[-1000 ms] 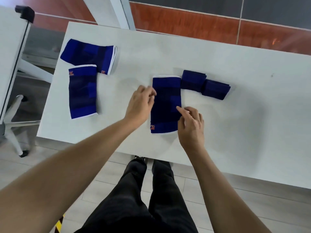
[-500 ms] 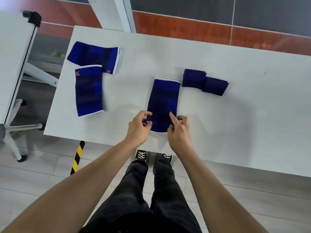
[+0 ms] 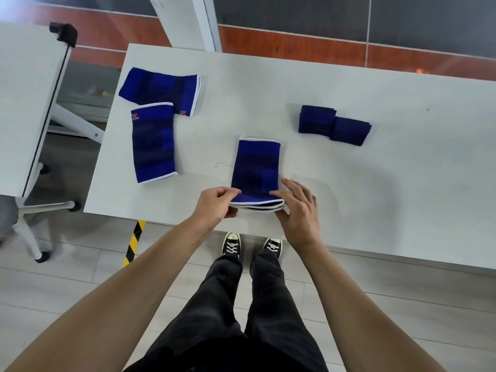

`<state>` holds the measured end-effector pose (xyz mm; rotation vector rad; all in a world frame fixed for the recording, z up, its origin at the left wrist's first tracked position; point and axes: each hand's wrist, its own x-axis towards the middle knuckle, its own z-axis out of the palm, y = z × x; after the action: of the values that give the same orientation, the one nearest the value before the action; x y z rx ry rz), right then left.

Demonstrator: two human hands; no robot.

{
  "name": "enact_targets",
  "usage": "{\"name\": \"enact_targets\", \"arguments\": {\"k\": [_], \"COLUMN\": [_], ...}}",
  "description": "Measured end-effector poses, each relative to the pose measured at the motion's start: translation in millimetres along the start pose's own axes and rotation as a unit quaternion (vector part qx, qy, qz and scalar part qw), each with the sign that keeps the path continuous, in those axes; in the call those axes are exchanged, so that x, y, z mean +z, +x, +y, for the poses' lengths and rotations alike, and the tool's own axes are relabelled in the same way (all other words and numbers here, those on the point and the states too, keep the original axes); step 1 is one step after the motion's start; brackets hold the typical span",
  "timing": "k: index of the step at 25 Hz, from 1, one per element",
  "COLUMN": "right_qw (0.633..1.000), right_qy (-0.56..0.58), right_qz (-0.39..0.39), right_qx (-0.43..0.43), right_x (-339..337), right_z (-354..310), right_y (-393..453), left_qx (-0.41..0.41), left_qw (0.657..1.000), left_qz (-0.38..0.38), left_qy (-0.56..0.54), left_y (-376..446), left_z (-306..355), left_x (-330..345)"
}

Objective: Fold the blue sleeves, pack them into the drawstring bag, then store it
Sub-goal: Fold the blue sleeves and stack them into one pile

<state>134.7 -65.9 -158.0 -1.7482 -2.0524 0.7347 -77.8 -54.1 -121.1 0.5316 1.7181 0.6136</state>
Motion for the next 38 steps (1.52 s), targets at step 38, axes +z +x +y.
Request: {"name": "enact_targets", "arguments": {"k": [38], "right_qw": [0.987], "right_qy": [-0.14], "right_qz": [0.073], "right_qx": [-0.015], "right_x": [19], "right_z": [-10], "right_y": [55], "left_qx": [0.35], "left_qw": [0.729], "left_qz": [0.065], "left_qy": [0.585], "left_y": [58], "left_z": [-11], "left_x": [34]}}
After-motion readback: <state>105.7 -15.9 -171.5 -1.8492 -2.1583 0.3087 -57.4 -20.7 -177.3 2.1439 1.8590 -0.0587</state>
